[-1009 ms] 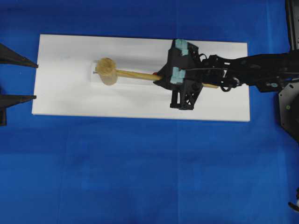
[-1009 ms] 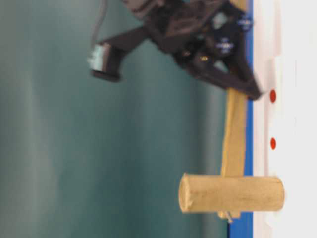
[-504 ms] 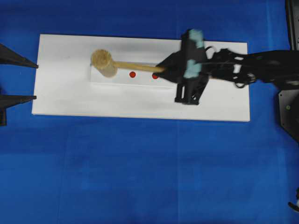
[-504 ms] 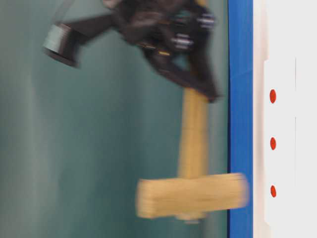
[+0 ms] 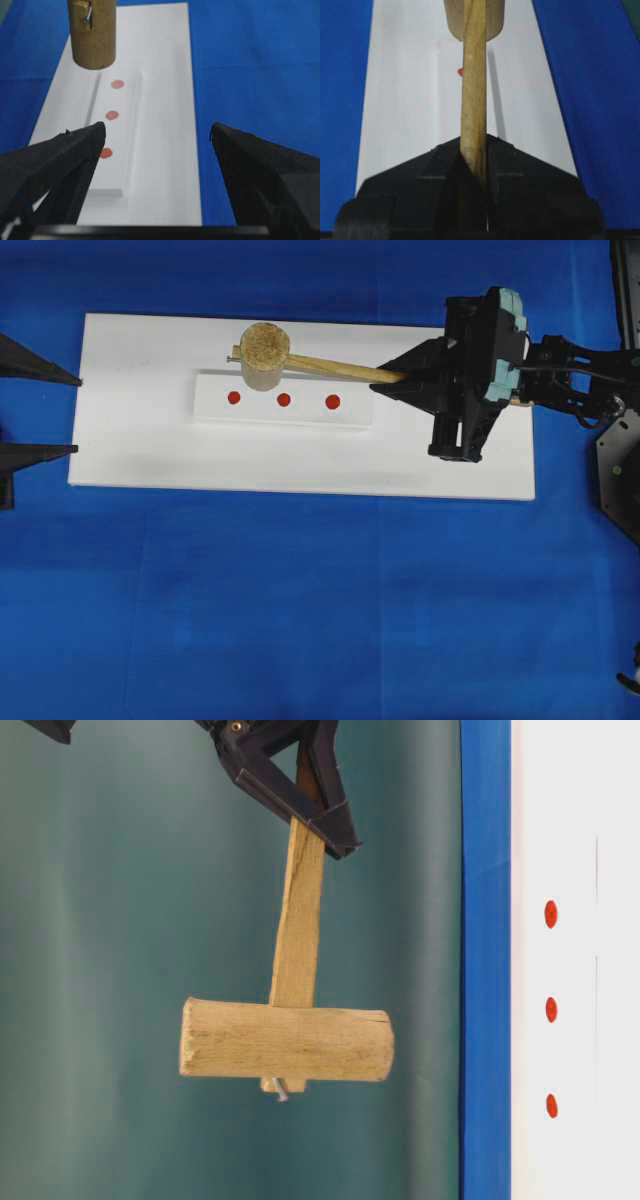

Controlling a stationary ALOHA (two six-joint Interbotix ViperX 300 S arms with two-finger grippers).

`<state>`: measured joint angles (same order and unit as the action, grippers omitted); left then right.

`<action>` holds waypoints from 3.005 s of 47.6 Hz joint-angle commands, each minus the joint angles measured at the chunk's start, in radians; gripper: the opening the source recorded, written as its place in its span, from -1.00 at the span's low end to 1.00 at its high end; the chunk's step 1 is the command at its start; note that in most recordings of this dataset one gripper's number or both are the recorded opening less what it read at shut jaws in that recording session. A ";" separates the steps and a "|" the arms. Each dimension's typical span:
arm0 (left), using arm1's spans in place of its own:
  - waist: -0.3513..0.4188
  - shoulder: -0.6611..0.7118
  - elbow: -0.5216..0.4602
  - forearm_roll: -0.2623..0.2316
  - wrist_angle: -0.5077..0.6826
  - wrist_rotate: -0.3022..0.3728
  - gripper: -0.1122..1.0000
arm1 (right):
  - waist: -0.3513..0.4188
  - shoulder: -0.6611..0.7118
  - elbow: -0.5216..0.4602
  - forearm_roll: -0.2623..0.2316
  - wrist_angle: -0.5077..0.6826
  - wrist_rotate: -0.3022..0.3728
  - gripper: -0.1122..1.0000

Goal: Hit the mark with a hammer.

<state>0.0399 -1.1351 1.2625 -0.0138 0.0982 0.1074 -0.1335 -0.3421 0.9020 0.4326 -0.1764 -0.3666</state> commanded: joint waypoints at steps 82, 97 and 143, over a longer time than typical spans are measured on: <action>0.002 0.011 -0.009 0.002 -0.021 -0.008 0.71 | -0.043 -0.179 0.175 0.054 0.064 -0.020 -0.77; 0.002 0.012 -0.009 0.002 -0.037 -0.009 0.71 | -0.057 0.072 0.235 0.126 0.072 0.003 -0.77; 0.002 0.014 -0.009 0.002 -0.037 -0.009 0.71 | -0.052 -0.235 0.146 0.054 0.069 -0.015 -0.77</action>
<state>0.0399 -1.1351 1.2625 -0.0138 0.0690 0.1028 -0.1902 -0.5937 1.0983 0.4878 -0.1012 -0.3804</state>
